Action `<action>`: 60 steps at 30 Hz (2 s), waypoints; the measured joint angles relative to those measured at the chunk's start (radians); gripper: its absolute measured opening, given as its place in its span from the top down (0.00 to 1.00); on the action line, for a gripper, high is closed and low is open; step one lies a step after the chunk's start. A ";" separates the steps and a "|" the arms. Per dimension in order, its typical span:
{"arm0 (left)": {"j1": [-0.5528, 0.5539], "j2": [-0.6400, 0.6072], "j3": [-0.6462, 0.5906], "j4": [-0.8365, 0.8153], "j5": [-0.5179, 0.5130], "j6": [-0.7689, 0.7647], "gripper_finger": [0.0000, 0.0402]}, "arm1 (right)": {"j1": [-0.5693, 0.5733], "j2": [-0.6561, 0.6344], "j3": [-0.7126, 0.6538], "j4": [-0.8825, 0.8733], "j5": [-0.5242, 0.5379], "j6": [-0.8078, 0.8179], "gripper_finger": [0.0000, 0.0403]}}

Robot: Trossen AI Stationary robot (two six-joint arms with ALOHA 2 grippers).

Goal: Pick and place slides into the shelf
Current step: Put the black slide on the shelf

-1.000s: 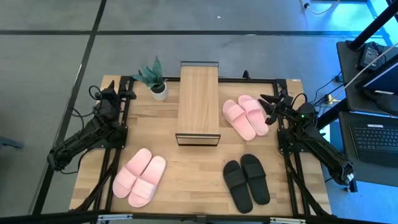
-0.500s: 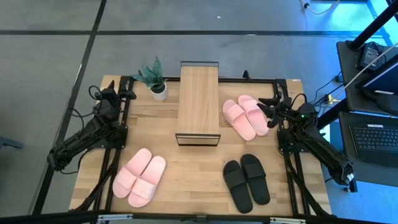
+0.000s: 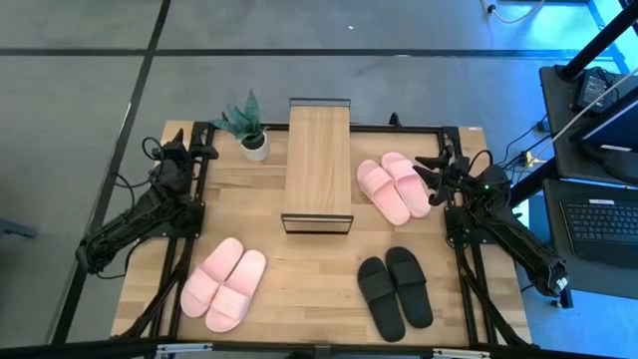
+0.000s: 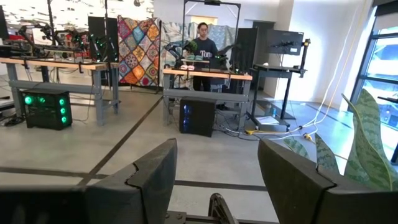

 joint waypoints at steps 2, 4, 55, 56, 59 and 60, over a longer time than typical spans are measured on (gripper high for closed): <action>0.000 0.000 0.000 0.002 0.000 0.000 0.46 | 0.000 0.000 0.000 0.000 0.001 -0.021 0.63; 0.000 0.000 0.000 0.017 0.000 -0.001 0.46 | 0.000 0.000 0.000 -0.001 0.001 -0.041 0.59; 0.000 0.000 0.000 -0.002 0.106 -0.006 0.46 | 0.966 1.107 1.134 -1.255 0.799 -0.208 0.30; 0.000 0.000 0.000 -0.002 0.106 -0.005 0.46 | 1.008 1.130 1.149 -1.291 0.814 -0.152 0.30; 0.000 0.000 0.000 -0.002 0.106 -0.005 0.46 | 1.124 1.191 1.193 -1.357 0.827 0.006 0.30; 0.000 0.000 0.000 -0.002 0.106 -0.005 0.46 | 1.162 1.209 1.197 -1.372 0.829 0.056 0.30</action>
